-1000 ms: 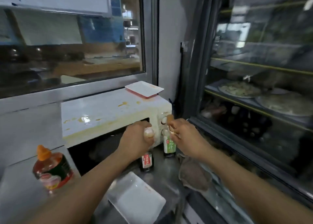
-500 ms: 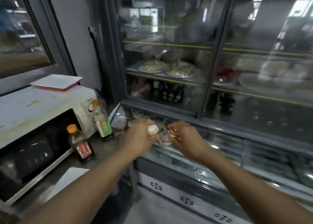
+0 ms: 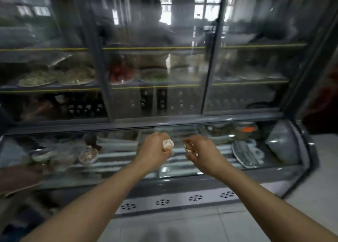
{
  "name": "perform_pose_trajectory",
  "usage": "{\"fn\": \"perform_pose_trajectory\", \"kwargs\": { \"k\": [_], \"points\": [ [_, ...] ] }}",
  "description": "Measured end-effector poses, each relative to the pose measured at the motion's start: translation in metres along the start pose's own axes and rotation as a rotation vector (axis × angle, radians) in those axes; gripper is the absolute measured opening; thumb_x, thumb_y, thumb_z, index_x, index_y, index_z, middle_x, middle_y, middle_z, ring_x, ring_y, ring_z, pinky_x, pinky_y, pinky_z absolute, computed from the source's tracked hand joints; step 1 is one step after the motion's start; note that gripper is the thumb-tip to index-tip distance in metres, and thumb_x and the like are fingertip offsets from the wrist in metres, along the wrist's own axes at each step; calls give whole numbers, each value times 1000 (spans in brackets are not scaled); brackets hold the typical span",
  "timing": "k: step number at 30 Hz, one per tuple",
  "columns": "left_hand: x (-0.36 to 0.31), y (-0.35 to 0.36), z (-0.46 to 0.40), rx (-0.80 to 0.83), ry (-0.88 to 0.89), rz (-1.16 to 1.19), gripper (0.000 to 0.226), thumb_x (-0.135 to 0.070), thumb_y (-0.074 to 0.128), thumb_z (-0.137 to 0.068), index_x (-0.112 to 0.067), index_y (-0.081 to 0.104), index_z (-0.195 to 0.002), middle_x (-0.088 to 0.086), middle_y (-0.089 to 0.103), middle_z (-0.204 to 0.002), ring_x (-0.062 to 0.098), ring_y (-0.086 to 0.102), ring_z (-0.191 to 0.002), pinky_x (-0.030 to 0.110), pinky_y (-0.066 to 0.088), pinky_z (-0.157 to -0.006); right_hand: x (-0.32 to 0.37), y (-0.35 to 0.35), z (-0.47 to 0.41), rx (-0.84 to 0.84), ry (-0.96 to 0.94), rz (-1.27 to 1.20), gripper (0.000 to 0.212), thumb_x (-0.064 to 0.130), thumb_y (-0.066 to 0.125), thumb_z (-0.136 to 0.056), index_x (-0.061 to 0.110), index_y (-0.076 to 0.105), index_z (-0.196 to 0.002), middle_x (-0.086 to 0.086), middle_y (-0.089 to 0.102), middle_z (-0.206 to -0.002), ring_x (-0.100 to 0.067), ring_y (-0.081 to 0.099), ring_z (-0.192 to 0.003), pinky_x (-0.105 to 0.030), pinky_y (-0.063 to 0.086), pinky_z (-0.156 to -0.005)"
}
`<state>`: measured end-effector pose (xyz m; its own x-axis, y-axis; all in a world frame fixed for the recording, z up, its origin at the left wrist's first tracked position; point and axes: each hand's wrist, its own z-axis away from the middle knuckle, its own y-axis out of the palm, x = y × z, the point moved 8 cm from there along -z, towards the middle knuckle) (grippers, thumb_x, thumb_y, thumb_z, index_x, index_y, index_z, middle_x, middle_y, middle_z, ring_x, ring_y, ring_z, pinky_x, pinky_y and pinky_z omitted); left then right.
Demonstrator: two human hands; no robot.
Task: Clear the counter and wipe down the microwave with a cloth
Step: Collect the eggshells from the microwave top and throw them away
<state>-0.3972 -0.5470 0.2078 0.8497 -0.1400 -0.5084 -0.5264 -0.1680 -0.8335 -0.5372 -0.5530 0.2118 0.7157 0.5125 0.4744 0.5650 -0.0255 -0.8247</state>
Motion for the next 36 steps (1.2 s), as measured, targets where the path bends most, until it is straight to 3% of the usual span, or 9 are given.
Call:
{"fn": "perform_pose_trajectory", "kwargs": {
  "k": [4, 8, 12, 15, 20, 26, 30, 36],
  "points": [
    [-104, 76, -7, 89, 115, 15, 37, -31, 73, -77, -22, 61, -110, -1, 60, -109, 20, 55, -101, 32, 46, -85, -84, -69, 66, -58, 120, 32, 17, 4, 62, -80, 4, 61, -96, -8, 60, -89, -22, 54, -82, -23, 35, -67],
    [-205, 149, -4, 190, 230, 78, 33, -27, 73, -76, -21, 61, -107, 0, 60, -103, 19, 57, -96, 29, 46, -80, -161, -134, 141, -112, 282, 64, 24, 1, 63, -78, 0, 63, -102, -11, 61, -96, -26, 58, -90, -20, 36, -71],
    [-297, 212, 1, 295, 362, 102, 32, -28, 72, -75, -19, 62, -104, 0, 61, -101, 22, 59, -91, 36, 49, -80, -228, -191, 211, -176, 472, 132, 29, 7, 64, -80, 3, 62, -108, -12, 61, -106, -27, 57, -98, -24, 38, -78],
    [-360, 255, 2, 358, 469, 85, 30, -29, 73, -75, -22, 63, -102, 0, 63, -103, 21, 58, -94, 35, 49, -82, -269, -226, 258, -220, 590, 174, 26, 9, 64, -81, 5, 61, -106, -9, 61, -102, -25, 57, -95, -23, 37, -74],
    [-452, 321, 0, 426, 603, 117, 31, -28, 73, -74, -24, 63, -104, -2, 61, -103, 18, 57, -95, 30, 47, -80, -336, -275, 325, -281, 801, 188, 29, 8, 61, -82, 4, 60, -111, -9, 60, -106, -26, 57, -98, -30, 44, -82],
    [-553, 406, -26, 510, 734, 146, 41, -31, 72, -77, -21, 60, -115, 0, 61, -114, 17, 57, -101, 23, 40, -80, -430, -335, 370, -362, 953, 212, 36, 10, 62, -84, 9, 57, -119, -5, 59, -110, -21, 56, -102, -22, 39, -79],
    [-624, 455, -63, 555, 763, 166, 40, -32, 72, -78, -21, 60, -114, -1, 61, -114, 18, 58, -98, 34, 48, -87, -498, -379, 377, -367, 1015, 224, 36, 10, 63, -84, 9, 57, -120, -8, 59, -115, -23, 55, -105, -24, 40, -84],
    [-728, 515, -108, 556, 848, 161, 36, -34, 71, -78, -23, 60, -111, -2, 61, -109, 16, 57, -93, 31, 48, -81, -582, -444, 395, -433, 1071, 249, 39, 16, 64, -85, 13, 55, -123, -6, 58, -120, -21, 56, -107, -22, 41, -87]
  ]
}}
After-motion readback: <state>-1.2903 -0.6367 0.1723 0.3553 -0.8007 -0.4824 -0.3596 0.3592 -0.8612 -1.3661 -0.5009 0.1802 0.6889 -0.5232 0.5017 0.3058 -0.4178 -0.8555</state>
